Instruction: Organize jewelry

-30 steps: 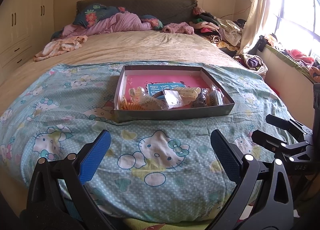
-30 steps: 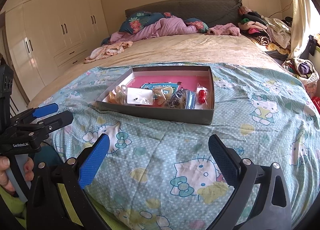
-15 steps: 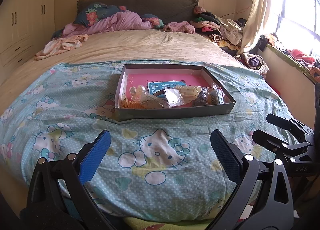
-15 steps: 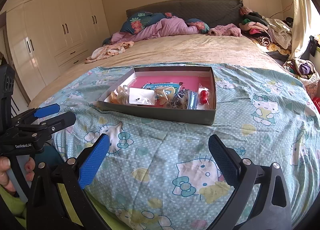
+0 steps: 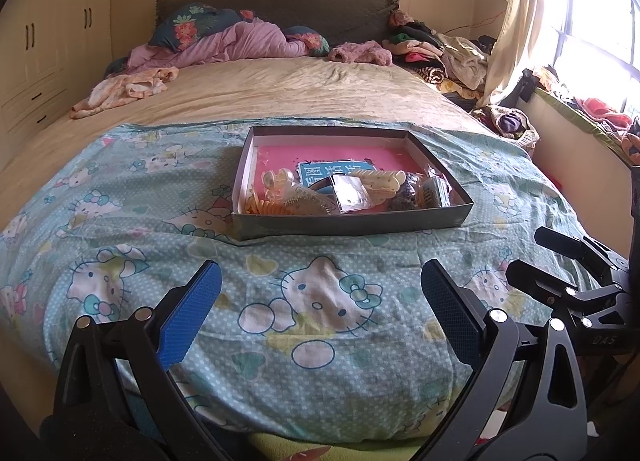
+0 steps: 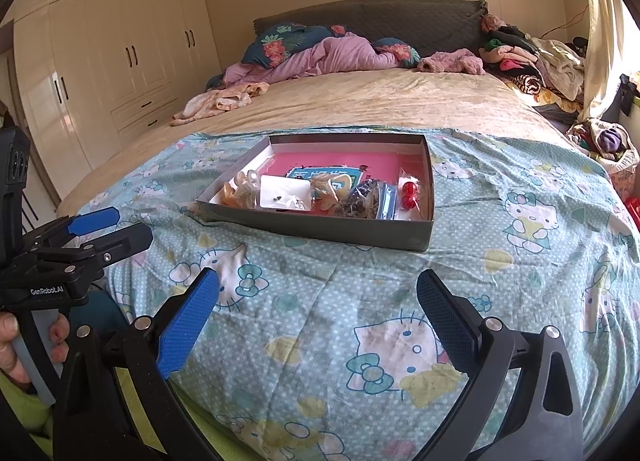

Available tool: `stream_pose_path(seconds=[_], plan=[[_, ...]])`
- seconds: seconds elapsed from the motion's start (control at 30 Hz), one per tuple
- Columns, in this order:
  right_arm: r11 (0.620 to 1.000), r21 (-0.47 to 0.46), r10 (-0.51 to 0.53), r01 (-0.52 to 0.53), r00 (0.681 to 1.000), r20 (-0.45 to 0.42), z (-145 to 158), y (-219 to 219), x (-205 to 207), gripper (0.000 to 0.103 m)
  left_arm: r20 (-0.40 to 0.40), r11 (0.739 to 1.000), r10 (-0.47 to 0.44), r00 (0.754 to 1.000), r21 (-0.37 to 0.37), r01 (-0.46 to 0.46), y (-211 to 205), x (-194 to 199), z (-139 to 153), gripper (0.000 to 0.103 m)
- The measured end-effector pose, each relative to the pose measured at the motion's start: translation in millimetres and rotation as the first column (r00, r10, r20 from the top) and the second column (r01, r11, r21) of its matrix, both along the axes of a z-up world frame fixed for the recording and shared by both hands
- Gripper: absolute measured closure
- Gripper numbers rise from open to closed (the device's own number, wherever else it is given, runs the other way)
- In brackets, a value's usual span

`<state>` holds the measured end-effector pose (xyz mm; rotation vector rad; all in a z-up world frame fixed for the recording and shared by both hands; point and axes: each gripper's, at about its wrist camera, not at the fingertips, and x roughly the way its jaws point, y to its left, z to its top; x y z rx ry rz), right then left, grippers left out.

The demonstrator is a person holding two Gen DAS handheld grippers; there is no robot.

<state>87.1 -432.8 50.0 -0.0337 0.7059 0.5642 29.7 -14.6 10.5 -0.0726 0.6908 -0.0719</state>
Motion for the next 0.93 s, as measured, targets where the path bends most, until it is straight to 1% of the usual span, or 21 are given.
stream_pose_path(seconds=[0.27, 0.33, 0.43, 0.5, 0.57, 0.67, 0.73, 0.8, 0.87, 0.9, 0.93], plan=[[1.0, -0.01, -0.003, 0.003, 1.0, -0.005, -1.2, -1.8, 1.6, 0.005, -0.018, 1.0, -0.026, 1.0, -0.004, 0.026, -2.7, 1.0, -1.8, 0.01], [1.0, -0.012, -0.01, 0.009, 1.0, -0.008, -2.6, -4.7, 3.9, 0.005, -0.026, 1.0, -0.018, 1.0, -0.001, 0.018, -2.8, 2.4, -2.6, 0.01], [0.999, -0.014, -0.035, 0.035, 0.999, -0.017, -5.0, -13.0, 10.9, 0.005, -0.036, 1.0, -0.001, 0.999, 0.005, 0.001, 0.1, 5.2, -4.7, 0.01], [0.998, -0.019, -0.065, 0.065, 0.998, -0.021, -7.1, -20.8, 17.2, 0.005, -0.044, 1.0, 0.006, 0.999, -0.009, -0.006, 4.3, 8.3, -6.5, 0.01], [0.995, -0.021, -0.096, 0.096, 0.995, -0.03, -9.4, -31.2, 25.6, 0.005, -0.051, 0.999, 0.029, 0.998, -0.017, -0.03, 13.5, 13.6, -9.5, 0.01], [0.985, -0.014, -0.172, 0.171, 0.983, -0.065, -16.1, -57.1, 47.1, 0.005, -0.086, 0.993, 0.118, 0.989, -0.006, -0.119, 42.8, 35.4, -16.7, 0.01], [0.97, -0.005, -0.242, 0.243, 0.964, -0.108, -23.6, -83.3, 70.6, 0.005, -0.118, 0.979, 0.201, 0.972, -0.015, -0.205, 76.1, 55.6, -24.2, 0.01], [0.94, -0.029, -0.342, 0.341, 0.934, -0.104, -30.4, -114.4, 97.0, 0.005, -0.143, 0.953, 0.3, 0.943, -0.009, -0.304, 115.0, 77.4, -33.4, 0.01], [0.895, -0.071, -0.445, 0.44, 0.891, -0.087, -39.4, -149.4, 125.5, 0.005, -0.169, 0.915, 0.402, 0.9, 0.038, -0.401, 155.4, 101.2, -44.7, 0.01], [0.871, -0.097, -0.49, 0.482, 0.868, -0.08, -44.4, -166.9, 140.3, 0.005, -0.184, 0.898, 0.44, 0.879, 0.054, -0.438, 174.4, 112.8, -50.8, 0.01], [0.841, -0.135, -0.535, 0.523, 0.841, -0.078, -50.2, -185.2, 156.0, 0.005, -0.199, 0.886, 0.462, 0.864, 0.063, -0.459, 191.8, 123.8, -56.9, 0.01]])
